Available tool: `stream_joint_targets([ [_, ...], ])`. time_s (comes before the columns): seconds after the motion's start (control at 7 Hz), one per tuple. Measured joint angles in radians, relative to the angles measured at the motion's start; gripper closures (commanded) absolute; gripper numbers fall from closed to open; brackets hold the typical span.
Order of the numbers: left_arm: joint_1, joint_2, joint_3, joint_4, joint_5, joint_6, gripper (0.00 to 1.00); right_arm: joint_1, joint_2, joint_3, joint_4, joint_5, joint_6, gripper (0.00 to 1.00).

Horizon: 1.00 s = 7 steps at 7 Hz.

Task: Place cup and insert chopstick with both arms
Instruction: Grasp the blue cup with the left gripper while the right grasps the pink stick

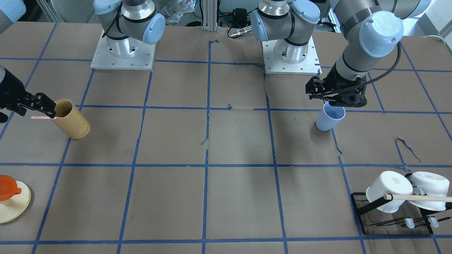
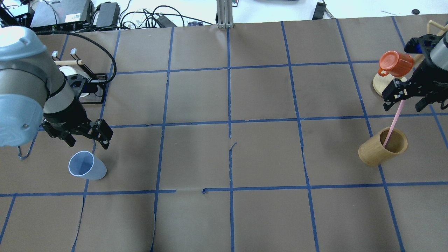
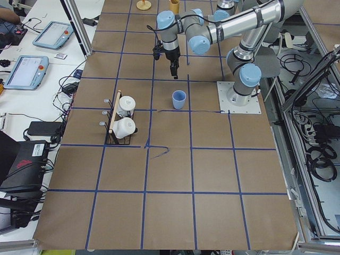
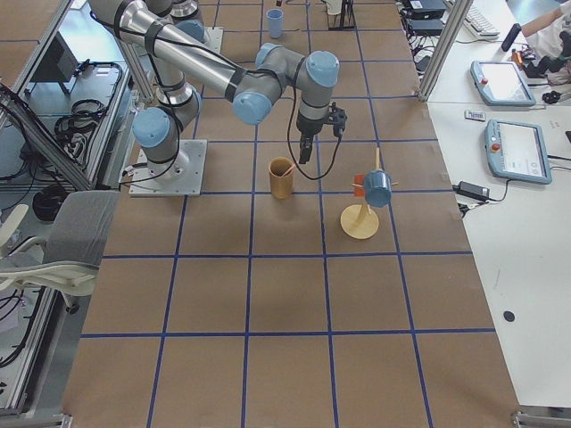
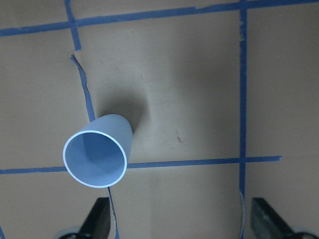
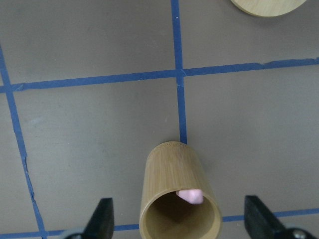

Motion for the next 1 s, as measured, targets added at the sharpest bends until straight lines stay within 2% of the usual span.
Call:
stream_joint_targets([
  [0.14,0.029,-0.005,-0.069,0.086,0.005,0.025,0.06,-0.009,0.001,0.002,-0.002,0.002,-0.002,0.47],
  [0.29,0.056,-0.012,-0.123,0.156,0.006,0.049,0.14,-0.012,0.004,0.002,-0.002,0.007,0.002,0.48],
  [0.43,0.076,-0.016,-0.165,0.2,0.006,0.062,0.32,-0.013,0.005,0.001,-0.002,0.013,0.009,0.49],
  [0.57,0.084,-0.019,-0.191,0.227,0.005,0.068,0.92,-0.013,0.006,0.0,-0.003,0.016,0.012,0.51],
  [0.71,0.088,-0.028,-0.204,0.241,0.005,0.069,1.0,-0.014,0.006,-0.001,-0.004,0.019,0.014,0.56],
  [1.0,0.09,-0.047,-0.206,0.249,0.006,0.066,1.0,-0.014,0.01,-0.001,-0.005,0.023,0.016,0.61],
])
